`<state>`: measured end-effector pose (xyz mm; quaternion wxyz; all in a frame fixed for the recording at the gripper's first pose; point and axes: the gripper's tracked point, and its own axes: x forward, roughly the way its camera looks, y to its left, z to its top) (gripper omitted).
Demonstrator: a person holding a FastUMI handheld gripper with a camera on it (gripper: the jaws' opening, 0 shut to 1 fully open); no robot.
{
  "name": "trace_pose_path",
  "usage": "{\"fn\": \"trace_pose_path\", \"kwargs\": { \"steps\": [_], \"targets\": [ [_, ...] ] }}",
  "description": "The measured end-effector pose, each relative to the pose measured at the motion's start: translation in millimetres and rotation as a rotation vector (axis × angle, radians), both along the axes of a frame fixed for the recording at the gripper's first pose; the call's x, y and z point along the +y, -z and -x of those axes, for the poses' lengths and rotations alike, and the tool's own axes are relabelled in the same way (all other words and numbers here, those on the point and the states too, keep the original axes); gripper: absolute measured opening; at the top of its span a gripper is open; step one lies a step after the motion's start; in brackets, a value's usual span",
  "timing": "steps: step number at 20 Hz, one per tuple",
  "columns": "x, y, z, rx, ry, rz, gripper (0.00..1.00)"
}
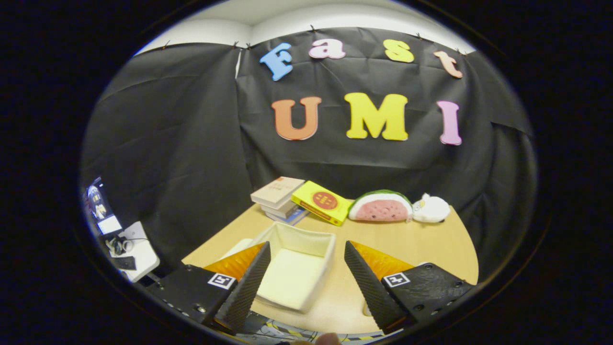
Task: Open the storage box then place both shoes into the box .Put the left shoe in first, then the right shoe, with the right side of both shoes facing outward in a uniform manner.
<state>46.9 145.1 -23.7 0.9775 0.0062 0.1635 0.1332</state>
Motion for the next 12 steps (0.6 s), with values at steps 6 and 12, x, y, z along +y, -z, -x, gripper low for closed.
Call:
{"fn": "trace_pose_path", "kwargs": {
  "steps": [6,12],
  "targets": [
    [-110,89,-9,0.172,0.114,0.031,0.95],
    [-166,179,-42,0.263,0.131,0.107,0.96]
  ]
}}
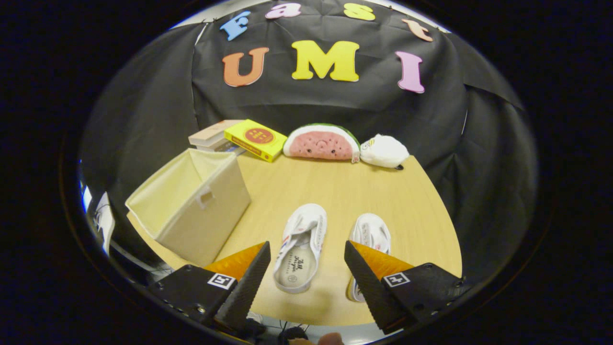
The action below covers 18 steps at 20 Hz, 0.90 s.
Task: Open the storage box then place both shoes into the box .Put the left shoe in first, then the right shoe, with the right side of both shoes facing outward in a uniform manner.
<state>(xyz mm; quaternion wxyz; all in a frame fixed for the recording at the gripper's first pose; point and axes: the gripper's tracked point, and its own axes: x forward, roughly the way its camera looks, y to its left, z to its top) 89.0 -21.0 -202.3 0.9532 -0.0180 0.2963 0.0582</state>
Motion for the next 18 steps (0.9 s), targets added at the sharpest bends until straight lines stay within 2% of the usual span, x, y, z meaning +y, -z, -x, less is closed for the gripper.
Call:
{"fn": "trace_pose_path", "kwargs": {
  "steps": [4,10,13,18],
  "targets": [
    [-8,47,-20,0.065,-0.018,0.019,0.96],
    [-10,90,-56,0.138,0.006,-0.056,0.95],
    [-5,97,-69,0.15,0.015,-0.087,0.8],
    [5,113,-77,0.208,0.04,-0.15,0.33]
  ]
}}
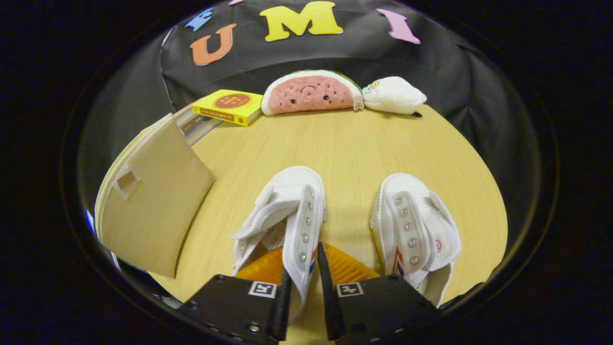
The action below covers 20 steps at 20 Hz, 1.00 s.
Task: Open the storage box then place both shoes into the box .Put the left shoe in first, then the right shoe, with the right side of both shoes facing outward in a uniform manner.
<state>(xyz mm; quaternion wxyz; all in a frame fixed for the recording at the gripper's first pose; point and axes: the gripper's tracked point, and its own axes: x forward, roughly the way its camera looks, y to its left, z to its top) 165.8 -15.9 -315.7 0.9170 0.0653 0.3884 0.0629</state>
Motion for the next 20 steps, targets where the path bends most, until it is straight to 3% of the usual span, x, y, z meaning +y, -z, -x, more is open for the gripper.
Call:
{"fn": "trace_pose_path", "kwargs": {
  "steps": [3,4,13,20],
  "targets": [
    [-2,1,-2,0.041,0.07,-0.029,0.04],
    [-2,-1,-2,0.045,0.092,-0.049,0.02],
    [28,-34,29,0.139,0.227,-0.231,0.0],
    [53,-120,60,0.09,0.352,-0.284,0.0]
  ]
}}
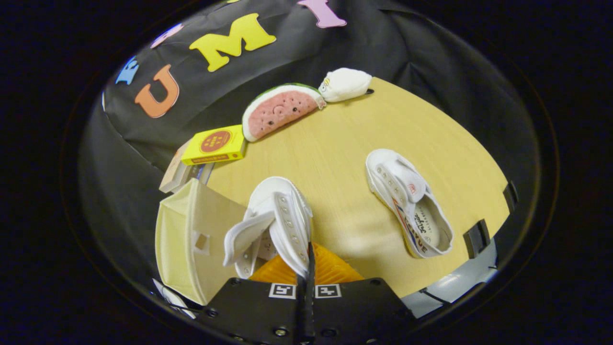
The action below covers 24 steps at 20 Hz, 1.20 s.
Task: Open the storage box then place both shoes into the box .Put the left shoe in first, then the right shoe, with the right side of both shoes facing outward in a uniform manner.
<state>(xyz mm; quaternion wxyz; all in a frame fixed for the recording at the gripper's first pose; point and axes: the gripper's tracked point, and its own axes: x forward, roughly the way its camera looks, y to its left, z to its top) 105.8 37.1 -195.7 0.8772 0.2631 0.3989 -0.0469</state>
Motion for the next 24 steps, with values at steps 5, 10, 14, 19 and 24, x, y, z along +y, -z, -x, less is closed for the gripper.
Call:
{"fn": "trace_pose_path", "kwargs": {
  "steps": [5,10,14,19,24],
  "targets": [
    [47,-75,11,-0.05,0.053,-0.048,0.0],
    [126,-112,-1,-0.095,0.032,-0.069,0.0],
    [191,-108,-20,-0.094,-0.015,-0.079,0.0],
    [244,-68,-39,-0.035,-0.018,-0.09,0.0],
    [265,-40,-53,-0.004,0.008,-0.091,0.0]
  ]
}}
